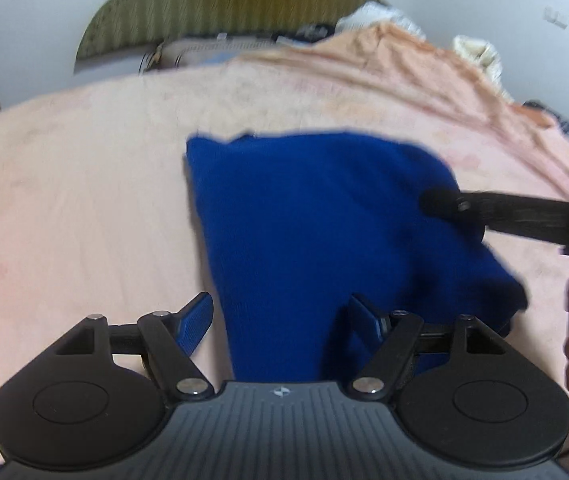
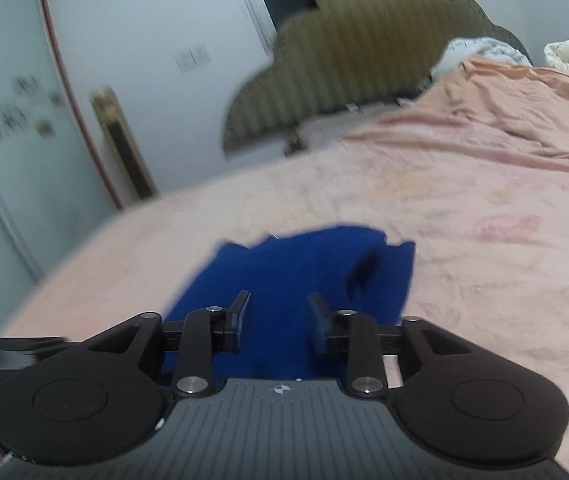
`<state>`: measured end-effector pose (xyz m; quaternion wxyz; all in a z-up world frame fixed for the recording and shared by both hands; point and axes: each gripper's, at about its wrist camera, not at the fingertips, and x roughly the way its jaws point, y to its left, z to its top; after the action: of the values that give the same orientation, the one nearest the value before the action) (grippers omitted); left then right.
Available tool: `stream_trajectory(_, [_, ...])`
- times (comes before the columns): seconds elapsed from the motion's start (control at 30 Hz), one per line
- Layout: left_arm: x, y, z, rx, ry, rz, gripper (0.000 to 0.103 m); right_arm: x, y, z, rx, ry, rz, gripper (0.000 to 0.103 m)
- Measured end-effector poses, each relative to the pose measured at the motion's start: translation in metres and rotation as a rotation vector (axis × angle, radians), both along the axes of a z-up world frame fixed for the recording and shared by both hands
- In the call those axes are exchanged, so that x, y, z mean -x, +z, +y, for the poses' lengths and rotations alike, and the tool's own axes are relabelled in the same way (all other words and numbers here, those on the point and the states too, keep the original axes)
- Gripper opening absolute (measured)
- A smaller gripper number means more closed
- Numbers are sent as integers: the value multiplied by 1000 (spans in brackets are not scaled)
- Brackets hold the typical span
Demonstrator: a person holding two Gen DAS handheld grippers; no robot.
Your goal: Fold small clothes
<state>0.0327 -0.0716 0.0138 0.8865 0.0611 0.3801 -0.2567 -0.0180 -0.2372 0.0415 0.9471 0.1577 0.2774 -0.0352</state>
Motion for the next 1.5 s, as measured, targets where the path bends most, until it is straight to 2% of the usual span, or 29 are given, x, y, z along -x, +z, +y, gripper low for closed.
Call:
stream_trajectory(0.03, [1,-4,0,-13,16,9,74,-7,-10,-2,20,-45,65,34])
stream_trajectory(0.07, [3,-5,2,-10,26,13,74,-7,-14,-4,13,-74,88,34])
stream_trajectory(0.13, [7,-5,6,0,33,7,75,7,-9,-4,-25,-68,41,37])
stream_trajectory(0.2, [7,-6,7,-18,48,-3,78,19,-4,1,-5,-55,12,39])
stream_trajectory(0.23, [8,-6,8,-21,59,-5,79,22,-4,5,20,-47,11,44])
stream_trajectory(0.37, [12,-7,8,-15,80,2,79,20,-19,12,80,-47,97,47])
stream_trajectory(0.57, [25,-9,6,-52,129,-33,84,39,-11,23,60,-52,67,59])
stream_trajectory(0.7, [32,-8,5,-63,145,-33,84,45,-11,31,84,-52,72,66])
stream_trajectory(0.83, [39,-7,4,-79,143,-47,84,51,-14,32,70,-63,88,67])
stream_trajectory(1.17, [49,-13,15,-17,152,-26,84,66,-22,39,89,-80,98,74])
stream_trajectory(1.27, [53,-16,19,5,159,-26,84,71,-23,45,118,-85,97,79])
stream_trajectory(1.4, [61,-19,26,42,173,-37,84,77,-26,53,148,-86,92,91])
stream_trajectory(1.5, [67,-19,29,53,174,-41,84,81,-28,56,145,-82,97,92])
